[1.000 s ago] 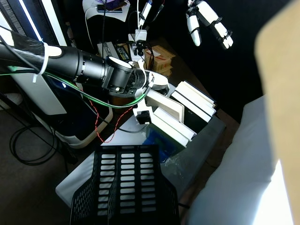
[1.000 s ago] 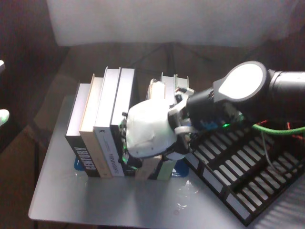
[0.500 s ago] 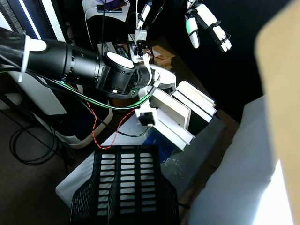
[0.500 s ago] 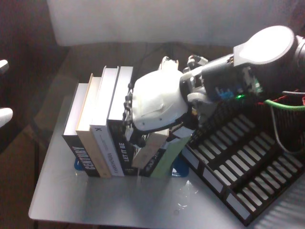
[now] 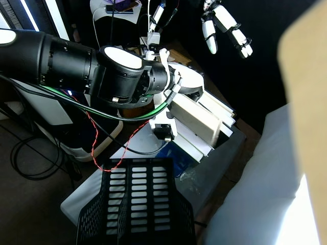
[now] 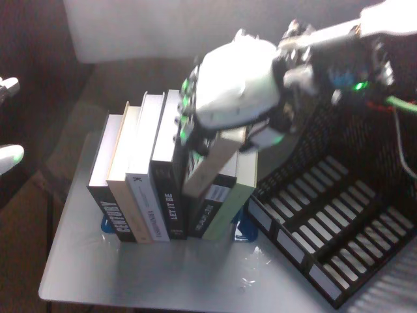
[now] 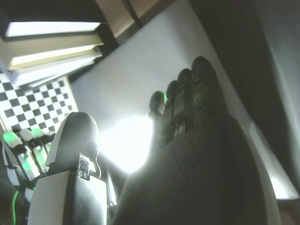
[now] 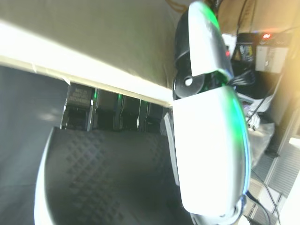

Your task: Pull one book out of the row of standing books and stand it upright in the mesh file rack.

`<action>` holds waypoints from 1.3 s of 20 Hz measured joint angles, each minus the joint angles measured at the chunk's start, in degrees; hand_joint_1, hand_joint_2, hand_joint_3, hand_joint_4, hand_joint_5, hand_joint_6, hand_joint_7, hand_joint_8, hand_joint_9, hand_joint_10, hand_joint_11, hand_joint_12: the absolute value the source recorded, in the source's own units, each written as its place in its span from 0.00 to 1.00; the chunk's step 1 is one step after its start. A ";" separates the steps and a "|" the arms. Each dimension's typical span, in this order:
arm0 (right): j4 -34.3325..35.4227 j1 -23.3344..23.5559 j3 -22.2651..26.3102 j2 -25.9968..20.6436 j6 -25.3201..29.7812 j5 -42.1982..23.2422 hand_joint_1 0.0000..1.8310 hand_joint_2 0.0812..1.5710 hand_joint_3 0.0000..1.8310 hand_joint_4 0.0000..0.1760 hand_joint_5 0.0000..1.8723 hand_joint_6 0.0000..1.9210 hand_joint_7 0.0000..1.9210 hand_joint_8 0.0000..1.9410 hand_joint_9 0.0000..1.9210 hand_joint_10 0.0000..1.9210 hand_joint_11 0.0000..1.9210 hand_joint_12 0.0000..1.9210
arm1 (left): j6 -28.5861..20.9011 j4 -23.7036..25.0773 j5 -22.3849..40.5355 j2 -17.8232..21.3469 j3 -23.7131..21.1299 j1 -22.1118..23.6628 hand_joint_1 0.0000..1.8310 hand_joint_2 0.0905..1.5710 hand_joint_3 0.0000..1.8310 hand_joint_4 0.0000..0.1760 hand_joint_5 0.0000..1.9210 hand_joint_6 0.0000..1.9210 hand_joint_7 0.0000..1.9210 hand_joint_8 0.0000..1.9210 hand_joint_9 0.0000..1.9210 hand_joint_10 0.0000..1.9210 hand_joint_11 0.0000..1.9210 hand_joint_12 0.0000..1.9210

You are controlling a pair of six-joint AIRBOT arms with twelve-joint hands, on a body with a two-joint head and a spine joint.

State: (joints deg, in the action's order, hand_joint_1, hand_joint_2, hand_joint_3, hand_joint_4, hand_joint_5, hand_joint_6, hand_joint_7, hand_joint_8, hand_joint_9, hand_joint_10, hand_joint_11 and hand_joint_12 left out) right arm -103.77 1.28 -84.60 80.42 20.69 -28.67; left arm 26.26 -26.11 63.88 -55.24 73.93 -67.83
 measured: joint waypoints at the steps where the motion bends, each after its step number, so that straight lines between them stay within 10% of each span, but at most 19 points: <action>1: 0.48 1.60 0.22 -0.98 0.02 0.33 0.69 0.74 0.00 0.00 0.44 0.55 0.45 0.72 0.42 0.84 0.32 0.97 | 0.02 -0.02 -0.07 0.00 0.00 0.07 0.33 0.86 0.00 0.12 0.04 0.00 0.00 0.00 0.00 0.00 0.00 0.00; 5: 0.79 3.06 0.31 -1.77 -0.24 1.62 0.63 0.73 0.00 0.00 0.48 0.59 0.63 0.99 0.78 1.00 0.83 1.00 | 0.02 0.28 -0.02 0.00 0.04 0.46 0.33 0.85 0.00 0.11 0.05 0.00 0.01 0.00 0.00 0.00 0.00 0.00; 6: 0.44 3.63 0.83 -2.12 -0.61 1.44 0.66 0.76 0.01 0.00 0.43 0.55 0.45 0.88 0.62 1.00 0.67 1.00 | 0.02 0.26 -0.07 -0.02 0.04 0.46 0.33 0.85 0.00 0.14 0.05 0.00 0.00 0.00 0.00 0.00 0.00 0.00; 8: 0.74 5.49 0.94 -2.86 -0.63 1.57 0.67 0.75 0.00 0.00 0.44 0.52 0.45 0.77 0.55 0.99 0.56 1.00 | 0.02 0.15 -0.09 -0.02 0.04 0.46 0.34 0.85 0.00 0.11 0.05 0.00 0.01 0.00 0.00 0.00 0.00 0.00; 10: 1.11 6.27 0.76 -3.52 -0.24 2.64 0.73 0.73 0.00 0.00 0.43 0.60 0.48 0.58 0.45 0.75 0.34 0.93 | 0.02 0.15 -0.11 -0.02 0.07 0.46 0.33 0.85 0.00 0.18 0.04 0.00 0.00 0.00 0.00 0.00 0.00 0.00; 26: -0.79 14.45 3.19 -9.84 0.22 4.94 0.73 0.75 0.00 0.00 0.44 0.63 0.45 0.63 0.35 0.79 0.08 0.99 | 0.04 0.20 -0.22 -0.31 0.24 1.01 0.34 0.84 0.00 0.14 0.05 0.00 0.00 0.00 0.00 0.00 0.01 0.01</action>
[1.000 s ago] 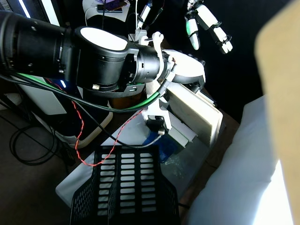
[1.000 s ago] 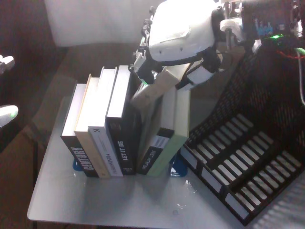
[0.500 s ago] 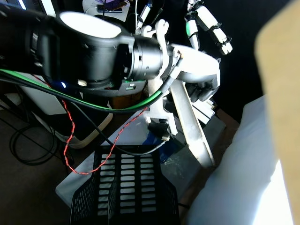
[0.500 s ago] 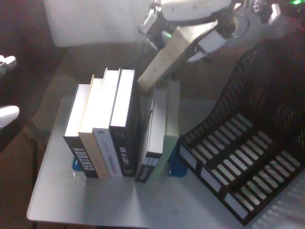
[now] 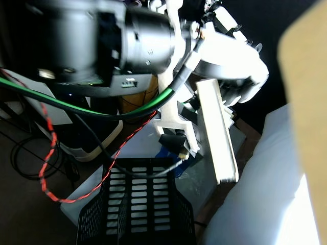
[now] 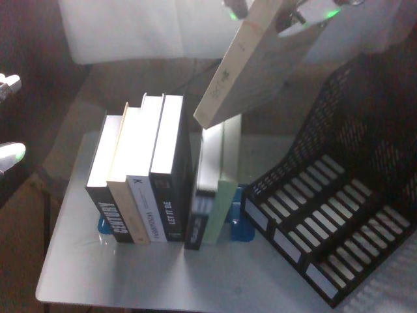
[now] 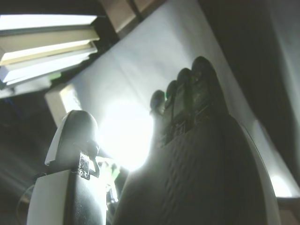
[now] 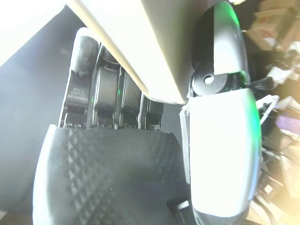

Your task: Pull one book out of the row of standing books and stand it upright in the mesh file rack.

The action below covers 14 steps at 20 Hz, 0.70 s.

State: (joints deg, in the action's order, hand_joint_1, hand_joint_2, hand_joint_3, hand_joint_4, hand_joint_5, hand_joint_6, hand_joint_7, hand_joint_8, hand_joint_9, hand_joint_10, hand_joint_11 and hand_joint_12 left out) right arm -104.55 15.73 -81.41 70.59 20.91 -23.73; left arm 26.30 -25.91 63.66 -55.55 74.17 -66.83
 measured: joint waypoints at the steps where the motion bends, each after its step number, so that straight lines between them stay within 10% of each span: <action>1: -0.33 0.13 0.00 -0.13 0.00 0.11 0.74 0.75 0.00 0.00 0.44 0.64 0.45 0.61 0.35 0.79 0.08 0.99 | -0.02 0.00 0.00 -0.02 0.00 0.00 0.35 0.84 0.00 0.16 0.05 0.00 0.00 0.00 0.00 0.00 0.00 0.00; 7: -2.64 4.44 1.42 -2.03 0.07 1.99 0.68 0.74 0.00 0.00 0.46 0.55 0.45 0.71 0.38 0.85 0.25 0.99 | 0.15 -0.02 -0.02 -0.24 0.04 0.24 0.34 0.85 0.00 0.13 0.04 0.00 0.00 0.00 0.00 0.00 0.00 0.00; 11: -4.96 6.93 3.65 -5.46 0.22 2.78 0.65 0.75 0.00 0.00 0.47 0.60 0.41 0.68 0.29 0.76 0.00 1.00 | 0.44 0.87 -1.20 -0.68 0.11 1.57 0.34 0.85 0.00 0.11 0.05 0.00 0.00 0.00 0.00 0.00 0.00 0.00; 14: -7.54 7.61 4.76 -6.93 0.96 4.50 0.74 0.74 0.00 0.00 0.41 0.63 0.46 0.61 0.42 0.73 0.18 0.90 | 0.44 1.36 -1.36 -0.72 0.11 1.84 0.34 0.85 0.00 0.14 0.04 0.00 0.00 0.00 0.00 0.00 0.00 0.00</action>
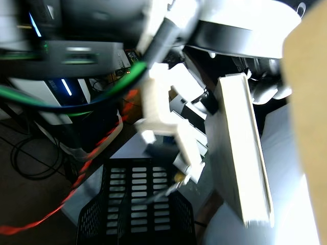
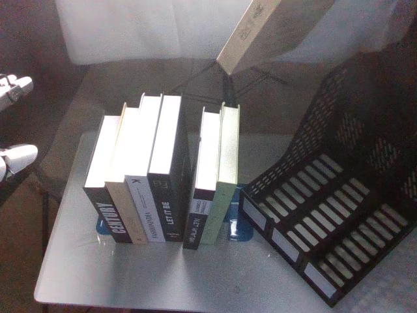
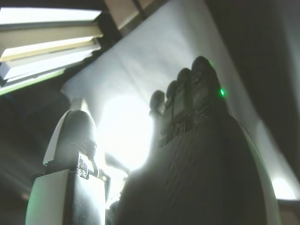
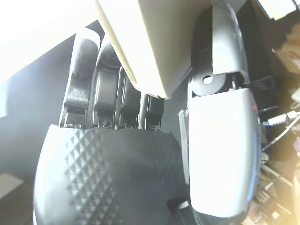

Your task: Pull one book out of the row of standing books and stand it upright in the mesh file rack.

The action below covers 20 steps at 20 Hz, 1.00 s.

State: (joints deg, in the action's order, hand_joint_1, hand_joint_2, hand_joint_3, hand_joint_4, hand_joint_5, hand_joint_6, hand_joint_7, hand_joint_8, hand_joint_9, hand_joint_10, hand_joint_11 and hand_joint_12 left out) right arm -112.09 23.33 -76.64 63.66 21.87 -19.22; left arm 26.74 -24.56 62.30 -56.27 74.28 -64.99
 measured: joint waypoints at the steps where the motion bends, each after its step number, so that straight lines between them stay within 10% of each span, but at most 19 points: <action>1: -3.02 0.22 0.42 -0.39 2.45 -0.09 0.74 0.74 0.00 0.00 0.43 0.60 0.46 0.62 0.39 0.77 0.14 0.98 | 0.02 -0.02 -0.04 0.00 0.00 0.02 0.35 0.85 0.00 0.13 0.05 0.00 0.00 0.00 0.00 0.00 0.00 0.00; 9: -20.22 4.61 4.17 -5.29 16.59 -1.95 0.74 0.74 0.00 0.00 0.39 0.66 0.46 0.60 0.43 0.73 0.24 0.86 | 0.13 0.13 -0.66 -0.02 0.00 0.55 0.35 0.85 0.00 0.19 0.04 0.00 0.00 0.00 0.00 0.00 0.00 0.00; 20: -38.05 5.66 6.60 -8.26 29.31 -4.48 0.74 0.74 0.00 0.00 0.41 0.59 0.45 0.62 0.42 0.79 0.30 0.95 | 0.20 0.24 -1.42 -0.07 -0.44 1.27 0.33 0.85 0.00 0.23 0.03 0.00 0.00 0.00 0.00 0.00 0.00 0.00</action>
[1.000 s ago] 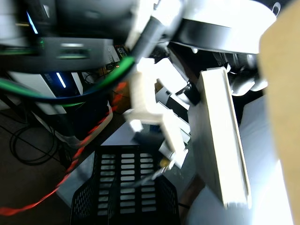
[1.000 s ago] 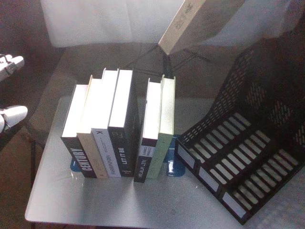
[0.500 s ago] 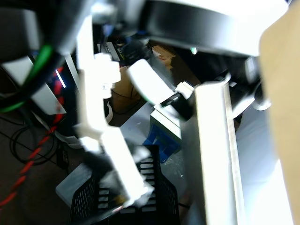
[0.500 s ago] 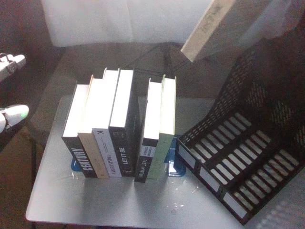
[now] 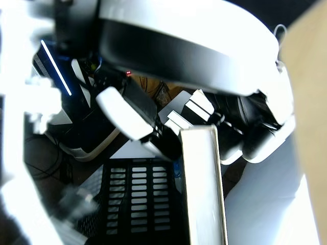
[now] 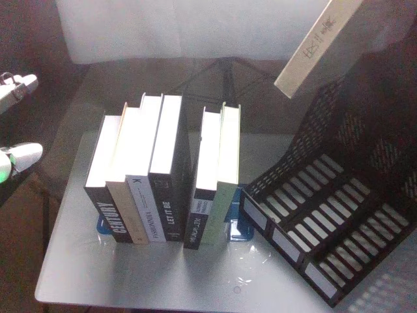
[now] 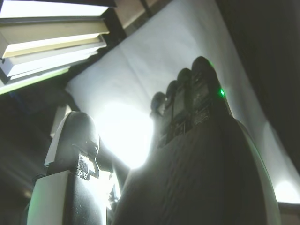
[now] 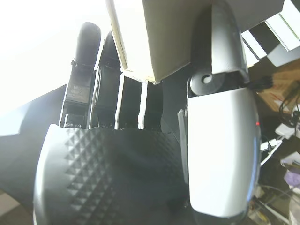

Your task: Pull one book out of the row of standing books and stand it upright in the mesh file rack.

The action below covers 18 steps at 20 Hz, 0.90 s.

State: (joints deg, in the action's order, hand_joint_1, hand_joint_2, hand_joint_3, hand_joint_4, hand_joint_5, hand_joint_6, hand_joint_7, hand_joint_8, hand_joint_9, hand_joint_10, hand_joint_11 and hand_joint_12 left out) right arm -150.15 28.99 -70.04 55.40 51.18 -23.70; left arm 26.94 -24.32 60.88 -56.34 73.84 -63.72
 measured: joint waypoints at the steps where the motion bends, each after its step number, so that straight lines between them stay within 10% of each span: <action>1: -0.52 0.00 0.02 -0.11 0.04 -0.15 0.74 0.74 0.00 0.00 0.41 0.59 0.45 0.61 0.42 0.77 0.30 0.93 | 0.02 0.00 -0.11 0.00 -0.07 0.00 0.32 0.86 0.00 0.24 0.02 0.00 0.00 0.00 0.00 0.00 0.00 0.00; 10: -5.01 -1.49 0.37 -0.52 2.71 -0.74 0.70 0.73 0.00 0.00 0.48 0.48 0.47 0.69 0.49 0.87 0.46 0.99 | 0.02 -0.17 -0.15 0.02 -0.35 0.00 0.31 0.86 0.00 0.24 0.02 0.00 0.00 0.00 0.00 0.00 0.00 0.00; 13: -5.51 -3.28 0.37 -0.26 2.82 -1.75 0.75 0.71 0.00 0.00 0.50 0.52 0.48 0.52 0.44 0.73 0.33 0.97 | 0.02 -0.15 -0.17 0.00 -0.37 0.00 0.34 0.86 0.00 0.12 0.05 0.01 0.00 0.00 0.00 0.00 0.00 0.00; 16: -5.49 -5.05 -0.11 0.42 3.04 -1.22 0.68 0.74 0.01 0.00 0.46 0.49 0.46 0.74 0.58 0.89 0.58 1.00 | 0.00 -0.26 -0.22 0.02 -0.70 0.00 0.33 0.86 0.00 0.14 0.04 0.00 0.00 0.00 0.00 0.00 0.00 0.00; 18: -5.49 -6.60 -0.70 1.16 3.06 -1.36 0.73 0.74 0.00 0.00 0.47 0.46 0.44 0.70 0.43 0.87 0.39 1.00 | 0.02 -0.26 -0.17 0.02 -0.72 0.00 0.34 0.85 0.00 0.11 0.05 0.00 0.00 0.00 0.00 0.00 0.00 0.00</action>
State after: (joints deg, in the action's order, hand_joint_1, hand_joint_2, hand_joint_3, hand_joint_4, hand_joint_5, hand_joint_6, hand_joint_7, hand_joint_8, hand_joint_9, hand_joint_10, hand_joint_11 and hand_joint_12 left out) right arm -155.63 22.39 -70.74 56.55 54.24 -25.06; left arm 26.96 -24.58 60.71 -56.31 73.12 -63.72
